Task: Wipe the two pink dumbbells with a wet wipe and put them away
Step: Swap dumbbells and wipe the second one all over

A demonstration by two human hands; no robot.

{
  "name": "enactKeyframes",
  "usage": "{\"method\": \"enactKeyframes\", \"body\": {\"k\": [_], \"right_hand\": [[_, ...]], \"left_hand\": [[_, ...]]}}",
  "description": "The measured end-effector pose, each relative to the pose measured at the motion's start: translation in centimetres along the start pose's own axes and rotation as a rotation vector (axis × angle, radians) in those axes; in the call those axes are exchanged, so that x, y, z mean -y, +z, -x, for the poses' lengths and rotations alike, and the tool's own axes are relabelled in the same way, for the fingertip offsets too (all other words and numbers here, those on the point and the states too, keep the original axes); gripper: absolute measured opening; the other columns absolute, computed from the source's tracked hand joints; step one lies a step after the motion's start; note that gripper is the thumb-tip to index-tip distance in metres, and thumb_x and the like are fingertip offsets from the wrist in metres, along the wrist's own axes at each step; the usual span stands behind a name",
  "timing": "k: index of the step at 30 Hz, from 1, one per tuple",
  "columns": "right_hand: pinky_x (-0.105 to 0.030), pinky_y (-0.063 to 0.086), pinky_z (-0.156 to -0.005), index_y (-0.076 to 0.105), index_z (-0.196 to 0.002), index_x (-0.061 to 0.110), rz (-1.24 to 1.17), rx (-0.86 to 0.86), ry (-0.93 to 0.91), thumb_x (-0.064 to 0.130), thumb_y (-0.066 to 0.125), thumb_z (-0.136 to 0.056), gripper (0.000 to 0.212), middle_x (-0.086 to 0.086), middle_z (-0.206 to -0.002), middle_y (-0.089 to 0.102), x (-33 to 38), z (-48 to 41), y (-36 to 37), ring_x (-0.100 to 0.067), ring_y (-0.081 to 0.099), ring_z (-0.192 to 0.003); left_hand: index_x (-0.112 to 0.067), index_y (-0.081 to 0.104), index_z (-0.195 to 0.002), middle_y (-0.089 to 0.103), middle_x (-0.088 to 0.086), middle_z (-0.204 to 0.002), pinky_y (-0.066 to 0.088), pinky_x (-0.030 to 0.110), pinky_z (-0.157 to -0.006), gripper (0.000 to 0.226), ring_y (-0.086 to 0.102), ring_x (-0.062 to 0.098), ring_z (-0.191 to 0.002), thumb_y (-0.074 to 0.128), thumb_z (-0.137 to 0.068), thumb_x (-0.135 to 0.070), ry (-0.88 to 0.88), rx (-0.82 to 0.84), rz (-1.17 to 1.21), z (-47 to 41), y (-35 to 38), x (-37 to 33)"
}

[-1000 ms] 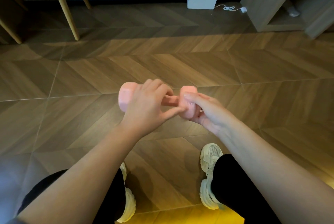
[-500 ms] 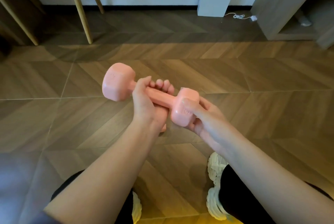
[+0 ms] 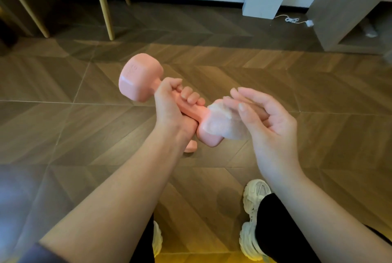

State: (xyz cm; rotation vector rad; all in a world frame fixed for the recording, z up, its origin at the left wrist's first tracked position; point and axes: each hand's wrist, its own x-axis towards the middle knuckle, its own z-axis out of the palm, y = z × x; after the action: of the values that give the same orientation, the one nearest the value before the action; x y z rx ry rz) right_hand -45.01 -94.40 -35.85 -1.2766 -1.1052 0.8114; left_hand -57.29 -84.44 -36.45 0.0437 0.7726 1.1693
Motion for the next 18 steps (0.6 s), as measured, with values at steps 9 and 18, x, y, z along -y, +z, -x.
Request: {"method": "enactKeyframes", "body": {"k": [9,18], "right_hand": [[-0.015,0.052,-0.068,0.07,-0.101,0.016,-0.194,-0.108,0.28,0.001,0.07,-0.086,0.021,0.007,-0.077,0.072,-0.34,-0.3,0.25,-0.001,0.067,-0.076],[-0.02,0.052,-0.074,0.071,-0.097,0.017,-0.116,-0.079,0.245,0.011,0.075,-0.084,0.015,0.004,-0.091,0.073,-0.8,-0.33,0.44,-0.007,0.068,-0.089]], "left_hand": [[-0.019,0.029,-0.061,0.026,-0.005,-0.047,0.03,0.025,-0.047,0.031,0.025,0.013,-0.041,0.04,-0.088,-0.012,-0.006,0.109,-0.126,0.45,0.05,0.77],[-0.02,0.03,-0.06,0.026,-0.005,-0.047,0.032,0.025,-0.048,0.032,0.026,0.012,-0.042,0.041,-0.089,-0.012,0.009,0.074,-0.128,0.45,0.18,0.68]]}}
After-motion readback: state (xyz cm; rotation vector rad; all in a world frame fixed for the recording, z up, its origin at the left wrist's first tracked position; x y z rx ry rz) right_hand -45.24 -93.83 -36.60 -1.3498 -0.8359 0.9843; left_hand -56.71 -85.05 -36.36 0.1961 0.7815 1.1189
